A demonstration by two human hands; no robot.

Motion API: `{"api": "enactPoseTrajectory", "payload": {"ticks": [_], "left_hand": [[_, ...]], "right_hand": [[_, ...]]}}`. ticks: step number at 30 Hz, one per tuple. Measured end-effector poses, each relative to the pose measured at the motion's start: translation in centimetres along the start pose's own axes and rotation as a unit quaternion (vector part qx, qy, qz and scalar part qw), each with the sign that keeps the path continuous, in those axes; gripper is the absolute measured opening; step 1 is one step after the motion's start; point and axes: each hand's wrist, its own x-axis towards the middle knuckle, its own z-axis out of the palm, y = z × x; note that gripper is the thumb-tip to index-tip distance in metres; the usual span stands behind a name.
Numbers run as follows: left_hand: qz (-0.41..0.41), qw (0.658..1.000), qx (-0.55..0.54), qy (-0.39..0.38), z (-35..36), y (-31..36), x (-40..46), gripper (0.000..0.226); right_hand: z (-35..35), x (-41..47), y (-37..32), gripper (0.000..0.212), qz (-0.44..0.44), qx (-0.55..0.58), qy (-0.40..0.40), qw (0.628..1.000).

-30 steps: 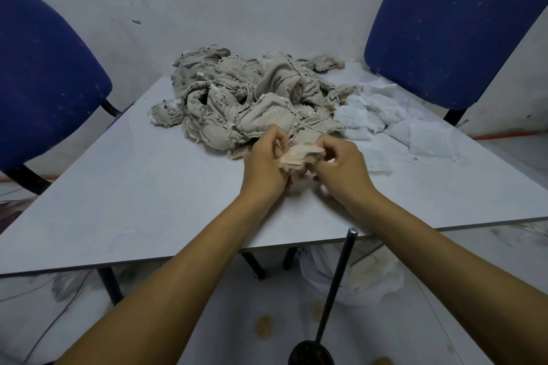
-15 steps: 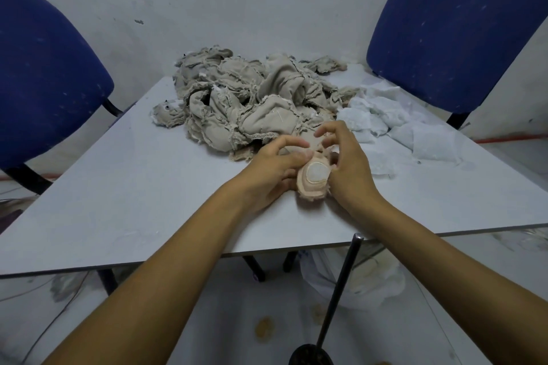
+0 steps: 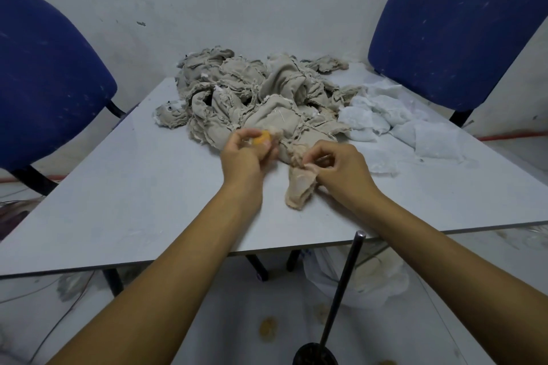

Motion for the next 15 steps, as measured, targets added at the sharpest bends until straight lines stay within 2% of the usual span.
{"api": "enactPoseTrajectory", "payload": {"ticks": [1, 2, 3, 4, 5, 6, 7, 8, 9, 11, 13, 15], "left_hand": [[0.004, 1.0, -0.021, 0.005, -0.3, 0.5, 0.3, 0.029], [-0.003, 0.999, -0.033, -0.026, -0.7, 1.2, 0.3, 0.026], [-0.02, 0.996, -0.021, -0.09, -1.2, 2.0, 0.5, 0.022], [-0.026, 0.985, 0.029, -0.168, -1.7, 2.7, 0.4, 0.02], [-0.011, 0.961, 0.13, -0.244, -2.0, 3.2, 0.5, 0.022], [0.027, 0.921, 0.253, -0.294, -2.2, 3.4, 0.3, 0.022], [0.077, 0.876, 0.36, -0.312, -2.1, 3.2, 0.2, 0.016], [0.11, 0.845, 0.419, -0.313, -1.9, 2.9, 0.0, 0.005], [0.132, 0.824, 0.455, -0.31, -1.7, 2.5, -0.1, 0.012], [0.143, 0.802, 0.487, -0.315, -1.3, 1.5, -0.3, 0.028], [0.171, 0.787, 0.508, -0.307, -1.4, 0.6, -0.4, 0.026], [0.214, 0.789, 0.506, -0.274, -1.4, 0.0, -0.2, 0.018]], "right_hand": [[0.0, 0.0, 0.1, 0.028, 0.011, -0.007, 0.015, 1.0], [0.1, 0.0, 0.1, 0.029, 0.019, -0.023, 0.034, 0.999], [0.1, 0.0, 0.1, 0.029, 0.027, -0.039, 0.054, 0.997], [0.2, 0.1, 0.2, 0.028, 0.036, -0.048, 0.072, 0.996], [0.3, 0.2, 0.2, 0.024, 0.046, -0.045, 0.084, 0.994], [0.4, 0.3, 0.1, 0.021, 0.056, -0.036, 0.089, 0.994], [0.5, 0.3, 0.1, 0.017, 0.066, -0.027, 0.089, 0.993], [0.5, 0.2, 0.1, 0.014, 0.072, -0.023, 0.089, 0.993], [0.5, 0.2, 0.1, 0.012, 0.076, -0.025, 0.091, 0.993], [0.4, 0.3, 0.1, 0.009, 0.077, -0.044, 0.096, 0.991], [0.4, 0.4, 0.1, 0.01, 0.083, -0.057, 0.091, 0.991], [0.3, 0.5, 0.2, 0.014, 0.08, -0.065, 0.073, 0.992]]}}
